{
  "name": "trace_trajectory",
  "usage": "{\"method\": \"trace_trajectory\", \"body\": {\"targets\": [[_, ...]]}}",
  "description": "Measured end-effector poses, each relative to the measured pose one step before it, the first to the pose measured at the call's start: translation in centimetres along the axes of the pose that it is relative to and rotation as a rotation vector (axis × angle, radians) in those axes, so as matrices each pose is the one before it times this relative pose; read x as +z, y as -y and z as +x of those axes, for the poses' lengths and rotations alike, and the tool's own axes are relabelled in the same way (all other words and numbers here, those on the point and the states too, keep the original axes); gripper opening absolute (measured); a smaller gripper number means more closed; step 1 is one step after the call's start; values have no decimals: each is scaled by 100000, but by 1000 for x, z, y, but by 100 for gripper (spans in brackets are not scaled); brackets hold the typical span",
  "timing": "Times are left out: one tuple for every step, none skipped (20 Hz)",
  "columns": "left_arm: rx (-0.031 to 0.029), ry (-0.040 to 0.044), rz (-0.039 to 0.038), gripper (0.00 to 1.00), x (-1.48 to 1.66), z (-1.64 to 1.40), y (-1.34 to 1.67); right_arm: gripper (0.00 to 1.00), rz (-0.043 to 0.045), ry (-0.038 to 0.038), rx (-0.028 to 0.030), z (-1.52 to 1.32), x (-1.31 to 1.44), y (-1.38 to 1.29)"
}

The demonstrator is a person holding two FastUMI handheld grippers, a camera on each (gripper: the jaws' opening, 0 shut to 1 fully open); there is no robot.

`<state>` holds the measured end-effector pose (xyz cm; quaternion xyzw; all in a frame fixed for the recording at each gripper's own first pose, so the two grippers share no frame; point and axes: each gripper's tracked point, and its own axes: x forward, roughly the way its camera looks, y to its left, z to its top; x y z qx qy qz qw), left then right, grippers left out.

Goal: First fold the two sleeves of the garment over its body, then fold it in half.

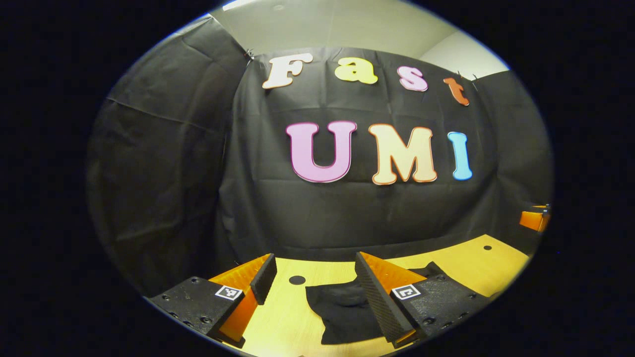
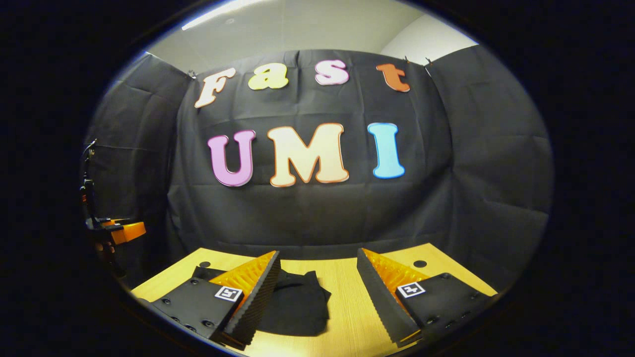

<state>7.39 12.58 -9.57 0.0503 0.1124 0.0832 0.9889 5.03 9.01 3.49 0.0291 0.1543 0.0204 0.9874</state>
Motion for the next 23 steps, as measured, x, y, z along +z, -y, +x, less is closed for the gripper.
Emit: {"method": "trace_trajectory", "body": {"targets": [[432, 1105, -141, 92, 580, -1425, 248, 94, 162, 1170, 874, -1597, 177, 28], [-76, 1067, -178, 92, 567, -1341, 388, 94, 301, 864, 1065, -1434, 183, -170], [-403, 1042, -113, 93, 515, -1258, 370, 97, 367, 870, 617, -1421, 117, -49], [-206, 750, 125, 92, 405, -1285, 346, 97, 153, 484, 1157, -1349, 53, -141], [121, 876, 222, 93, 443, -1164, 221, 95, 95, 1287, 826, -1430, 85, -118], [-217, 1290, 33, 93, 578, -1083, 295, 94, -465, 1147, 394, -1186, 166, 9], [113, 496, -489, 93, 532, -1073, 231, 94, 105, 698, 763, -1056, -59, -78], [-333, 723, -798, 92, 434, -1071, 256, 94, 504, 335, 1014, -1112, 151, -273], [-426, 1002, -856, 92, 637, -971, 374, 94, 455, 827, 682, -865, 234, -220], [-263, 1201, -279, 93, 609, -782, 162, 94, 411, 536, 82, -839, 250, 19], [-192, 913, 323, 92, 576, -716, 147, 94, 580, 631, 359, -757, 135, -33], [-448, 494, 662, 92, 437, -663, 199, 96, 423, 1015, 447, -755, 383, -148], [-653, 231, 906, 92, 397, -411, 322, 96, 250, 1060, -134, -683, 275, 99], [-557, 400, 971, 92, 491, -291, 291, 95, 262, 770, -61, -610, 212, 100], [-887, 830, 891, 92, 548, -388, 334, 94, 386, 482, 442, -554, 131, -76], [-600, 1088, 422, 92, 602, -268, 347, 94, 331, 688, 250, -538, 224, -42], [-547, 1324, -129, 92, 552, -163, 340, 94, 98, 803, 4, -324, 241, 84], [-739, 404, -278, 92, 190, -261, 457, 94, -72, 458, 60, -400, 206, 18], [-595, 363, -188, 93, 230, -145, 306, 99, -50, 492, 133, -235, 93, -16], [-545, 132, -23, 92, 154, -149, 196, 96, -154, 252, -17, -212, 236, 11], [-314, 205, 26, 92, 121, -122, 165, 99, -138, 336, 32, -345, 190, 94], [-251, 53, -143, 92, 93, -92, 82, 99, -8, 182, 86, -283, 174, -8], [-49, -293, -257, 92, -18, -101, 77, 99, 80, 388, -52, -191, 97, 6]]}}
